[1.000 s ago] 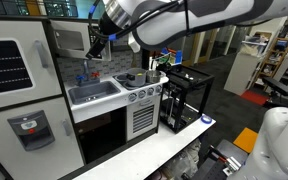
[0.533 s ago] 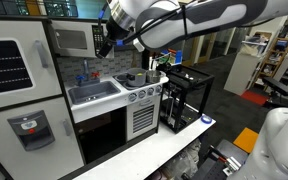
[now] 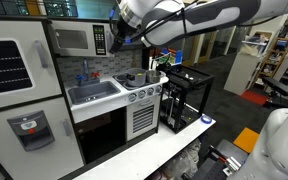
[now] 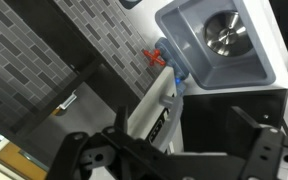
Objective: Close the microwave door
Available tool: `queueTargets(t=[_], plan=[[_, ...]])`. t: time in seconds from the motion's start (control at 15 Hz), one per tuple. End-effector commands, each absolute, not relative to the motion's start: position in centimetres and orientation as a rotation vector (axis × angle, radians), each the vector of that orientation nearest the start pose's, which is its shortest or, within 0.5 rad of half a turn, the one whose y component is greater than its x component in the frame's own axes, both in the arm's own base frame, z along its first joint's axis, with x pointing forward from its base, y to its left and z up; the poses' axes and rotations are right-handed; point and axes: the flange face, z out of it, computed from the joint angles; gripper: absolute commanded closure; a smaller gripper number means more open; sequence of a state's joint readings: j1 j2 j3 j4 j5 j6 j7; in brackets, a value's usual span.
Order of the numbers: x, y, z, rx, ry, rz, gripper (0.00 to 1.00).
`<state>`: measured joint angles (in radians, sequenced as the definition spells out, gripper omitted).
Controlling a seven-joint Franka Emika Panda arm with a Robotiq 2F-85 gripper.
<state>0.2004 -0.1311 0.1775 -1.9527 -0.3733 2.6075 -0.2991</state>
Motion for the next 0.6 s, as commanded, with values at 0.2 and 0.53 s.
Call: queueTargets(t=[0.2,0.53], plan=[[53.3,22.8,63.0,-2.858,-1.458,-1.337,0.00],[50.6,25.7,63.2,-2.992,-1.381,-1.070,0.00]])
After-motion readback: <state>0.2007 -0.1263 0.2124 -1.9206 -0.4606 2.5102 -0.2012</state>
